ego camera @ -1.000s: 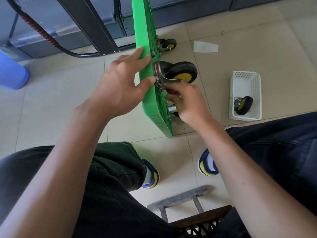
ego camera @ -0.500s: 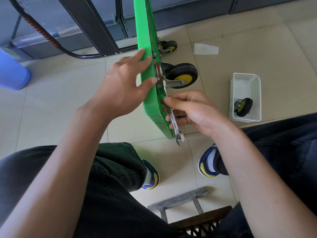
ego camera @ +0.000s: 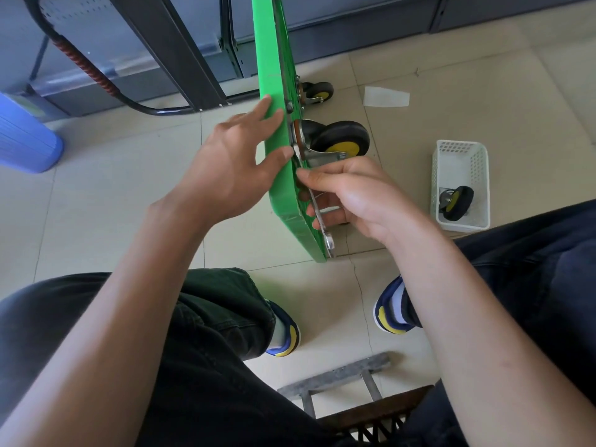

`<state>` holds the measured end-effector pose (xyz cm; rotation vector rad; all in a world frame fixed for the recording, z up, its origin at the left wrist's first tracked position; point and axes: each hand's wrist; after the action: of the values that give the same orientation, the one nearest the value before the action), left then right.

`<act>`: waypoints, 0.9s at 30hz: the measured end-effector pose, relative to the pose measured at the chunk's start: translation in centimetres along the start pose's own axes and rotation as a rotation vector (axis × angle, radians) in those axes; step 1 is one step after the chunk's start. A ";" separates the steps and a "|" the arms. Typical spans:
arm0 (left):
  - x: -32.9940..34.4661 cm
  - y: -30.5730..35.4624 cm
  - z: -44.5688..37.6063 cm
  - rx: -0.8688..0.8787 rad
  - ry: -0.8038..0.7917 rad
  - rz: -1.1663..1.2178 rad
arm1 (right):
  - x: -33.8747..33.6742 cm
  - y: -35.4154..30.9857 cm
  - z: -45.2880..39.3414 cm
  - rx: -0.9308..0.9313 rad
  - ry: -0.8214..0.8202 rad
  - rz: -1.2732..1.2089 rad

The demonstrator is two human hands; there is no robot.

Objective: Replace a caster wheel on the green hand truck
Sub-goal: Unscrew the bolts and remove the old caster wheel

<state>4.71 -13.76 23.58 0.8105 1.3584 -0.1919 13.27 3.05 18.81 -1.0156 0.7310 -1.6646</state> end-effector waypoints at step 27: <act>-0.4 2.5 2.4 -0.108 -0.062 -0.022 | 0.4 4.1 -2.2 -0.245 0.153 0.278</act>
<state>7.92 -13.55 24.93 0.6939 1.3082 -0.1586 13.05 1.42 14.48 -0.9120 1.1465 -1.4441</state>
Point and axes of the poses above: each hand's wrist, its own z-axis away from the middle knuckle, its own x-axis out of the palm, y = z × x, and after that the axes turned 1 degree about -y, right-handed
